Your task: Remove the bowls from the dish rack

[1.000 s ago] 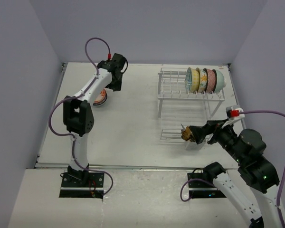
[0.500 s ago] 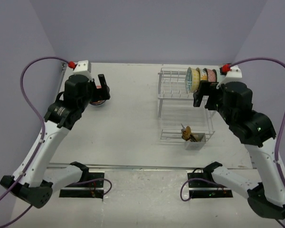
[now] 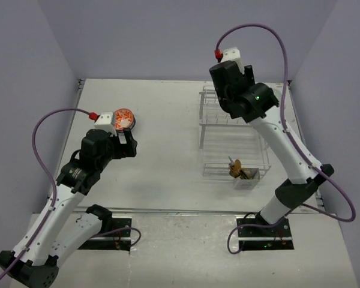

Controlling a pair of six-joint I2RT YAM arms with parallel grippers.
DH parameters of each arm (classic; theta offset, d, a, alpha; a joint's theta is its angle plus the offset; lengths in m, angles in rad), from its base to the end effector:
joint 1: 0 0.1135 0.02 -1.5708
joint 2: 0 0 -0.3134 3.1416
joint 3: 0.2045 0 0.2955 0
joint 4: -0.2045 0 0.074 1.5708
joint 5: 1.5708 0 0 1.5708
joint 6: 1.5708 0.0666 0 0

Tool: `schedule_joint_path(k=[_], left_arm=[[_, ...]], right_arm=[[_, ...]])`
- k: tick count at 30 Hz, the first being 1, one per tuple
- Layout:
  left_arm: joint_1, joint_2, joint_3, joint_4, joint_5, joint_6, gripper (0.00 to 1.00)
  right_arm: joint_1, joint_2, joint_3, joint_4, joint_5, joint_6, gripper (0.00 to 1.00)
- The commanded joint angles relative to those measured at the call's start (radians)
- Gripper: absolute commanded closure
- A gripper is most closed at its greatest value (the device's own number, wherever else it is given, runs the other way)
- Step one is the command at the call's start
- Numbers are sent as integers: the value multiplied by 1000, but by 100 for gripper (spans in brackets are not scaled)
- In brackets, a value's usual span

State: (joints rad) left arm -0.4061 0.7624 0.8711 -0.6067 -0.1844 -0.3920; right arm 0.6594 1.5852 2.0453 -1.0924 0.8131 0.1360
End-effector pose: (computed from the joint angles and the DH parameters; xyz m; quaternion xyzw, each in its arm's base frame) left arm 0.1858 -0.0666 0.3544 -0.0410 0.8562 -0.1248 0.4996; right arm 0.3092 0.1785 0.5383 -0.0392 0.8376 -0.1643 0.5195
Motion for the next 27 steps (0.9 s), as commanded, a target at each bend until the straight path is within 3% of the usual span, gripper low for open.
schedule_joint_path(k=[1, 5, 12, 25, 27], left_arm=[[4, 0, -38, 61, -30, 36, 0], [4, 9, -60, 78, 14, 42, 0], [4, 11, -75, 102, 74, 59, 0], [4, -6, -86, 113, 115, 67, 0], [3, -2, -86, 114, 122, 68, 0]], right_arm=[[32, 79, 65, -53, 149, -72, 32], [36, 162, 81, -101, 230, -72, 42], [37, 167, -2, -52, 305, -116, 48], [36, 134, -108, 108, 362, -240, 48], [34, 140, -117, 111, 374, -237, 52]])
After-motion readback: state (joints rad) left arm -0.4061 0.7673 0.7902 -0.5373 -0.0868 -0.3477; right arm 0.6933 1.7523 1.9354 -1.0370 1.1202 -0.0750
